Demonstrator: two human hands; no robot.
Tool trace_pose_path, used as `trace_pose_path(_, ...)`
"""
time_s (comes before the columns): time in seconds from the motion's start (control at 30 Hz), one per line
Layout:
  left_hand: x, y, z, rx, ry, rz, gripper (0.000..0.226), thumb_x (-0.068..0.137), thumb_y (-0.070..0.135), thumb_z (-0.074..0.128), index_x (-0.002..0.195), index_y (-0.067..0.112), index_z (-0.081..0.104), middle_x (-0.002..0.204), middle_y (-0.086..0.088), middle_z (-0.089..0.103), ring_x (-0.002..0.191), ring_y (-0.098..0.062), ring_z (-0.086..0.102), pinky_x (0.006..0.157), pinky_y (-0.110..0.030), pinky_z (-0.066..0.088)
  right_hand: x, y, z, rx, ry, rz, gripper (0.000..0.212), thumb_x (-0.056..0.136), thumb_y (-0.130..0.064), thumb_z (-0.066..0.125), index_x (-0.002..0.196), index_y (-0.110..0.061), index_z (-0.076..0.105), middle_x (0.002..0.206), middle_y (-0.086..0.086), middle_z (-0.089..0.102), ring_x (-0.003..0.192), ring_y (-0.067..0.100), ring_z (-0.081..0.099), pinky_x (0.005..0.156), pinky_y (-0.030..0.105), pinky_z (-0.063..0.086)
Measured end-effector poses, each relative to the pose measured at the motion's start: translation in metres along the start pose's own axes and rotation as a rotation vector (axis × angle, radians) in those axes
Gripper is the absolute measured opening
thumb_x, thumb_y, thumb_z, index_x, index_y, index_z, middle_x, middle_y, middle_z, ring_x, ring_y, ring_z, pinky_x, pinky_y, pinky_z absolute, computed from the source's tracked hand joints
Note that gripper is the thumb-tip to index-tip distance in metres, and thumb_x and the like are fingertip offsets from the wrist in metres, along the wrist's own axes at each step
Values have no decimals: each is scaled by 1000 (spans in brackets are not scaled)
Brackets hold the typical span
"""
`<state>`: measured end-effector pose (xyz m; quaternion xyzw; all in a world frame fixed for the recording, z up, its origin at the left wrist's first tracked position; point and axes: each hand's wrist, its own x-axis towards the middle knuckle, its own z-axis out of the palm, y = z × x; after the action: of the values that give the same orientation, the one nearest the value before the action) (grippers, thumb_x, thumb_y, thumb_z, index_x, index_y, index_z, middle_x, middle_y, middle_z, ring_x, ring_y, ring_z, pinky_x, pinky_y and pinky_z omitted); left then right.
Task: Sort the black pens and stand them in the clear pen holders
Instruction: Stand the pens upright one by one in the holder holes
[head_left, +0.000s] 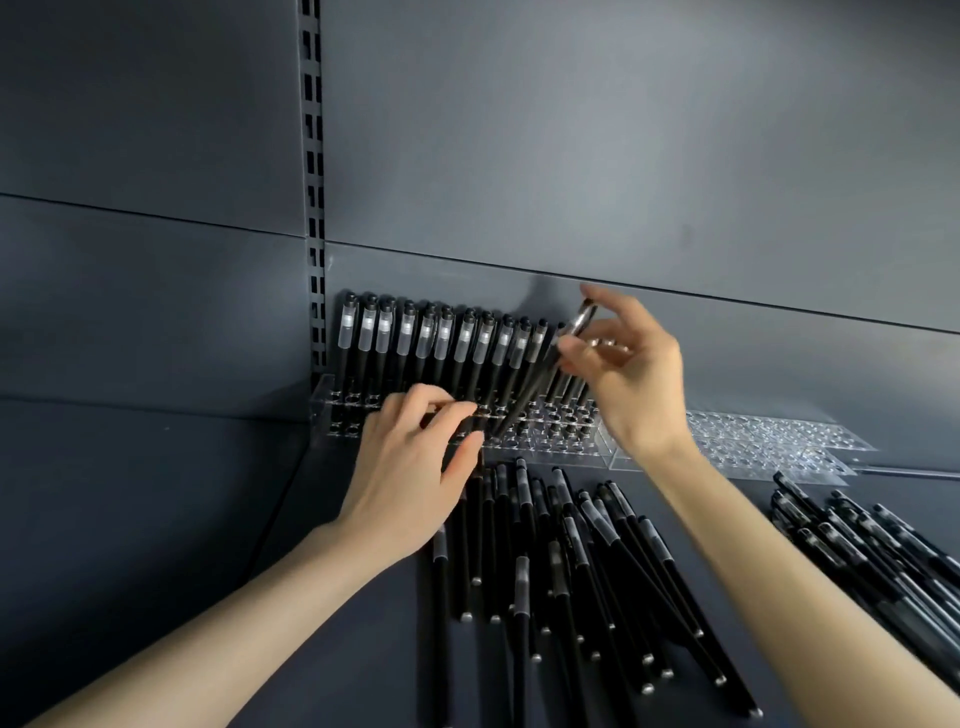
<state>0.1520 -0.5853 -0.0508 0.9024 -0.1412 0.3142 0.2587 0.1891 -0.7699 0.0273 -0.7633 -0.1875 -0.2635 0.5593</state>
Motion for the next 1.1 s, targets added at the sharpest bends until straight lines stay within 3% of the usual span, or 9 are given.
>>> trace_pose_path(0.07,-1,-7,2,189,-15,45,48,89,43,36,119,16,63,115,-5,56,107,-25,51,91,-44,43,7,-1,-4,-62,76,-52,43,85,-6,68,107,-39,50,78,-10,63,70,22,67,69,36,56)
trace_pose_path(0.2,-4,-13,8,275,-108,42,52,89,44,34,124,16,61,118,-9,55,108,-28,50,97,-52,41,14,0,-2,-88,125,-117,37,86,-5,66,104,-30,46,81,-12,62,69,8,64,65,19,49)
trace_pose_path(0.37,-3,-14,8,289,-148,34,52,90,43,33,124,15,61,117,-9,56,105,-30,54,94,-49,44,14,10,6,-143,97,-139,34,86,-7,66,106,-29,47,83,-12,62,66,9,62,62,15,45)
trace_pose_path(0.5,-3,-12,7,295,-156,26,52,91,43,33,124,14,61,116,-10,56,105,-31,53,94,-50,44,14,15,10,-215,53,-141,30,86,-6,67,112,-16,54,81,-13,59,64,8,62,59,6,39)
trace_pose_path(0.63,-2,-10,6,302,-168,16,53,91,43,32,123,14,62,116,-10,57,104,-31,54,93,-50,45,13,19,12,-309,-12,-124,28,86,-8,66,113,-14,58,78,-4,64,71,20,64,68,17,47)
trace_pose_path(0.83,-3,-7,5,298,-177,9,53,91,43,32,123,13,62,116,-11,55,104,-32,53,91,-52,46,13,23,12,-441,-70,-168,30,86,-6,65,115,-12,61,77,-2,68,76,20,66,81,34,51)
trace_pose_path(1.1,-4,-7,5,327,-168,16,53,91,43,32,124,12,60,113,-12,55,102,-31,52,90,-54,49,8,25,13,-485,-56,-174,32,87,-8,66,118,-14,60,77,-11,64,75,15,66,82,37,54)
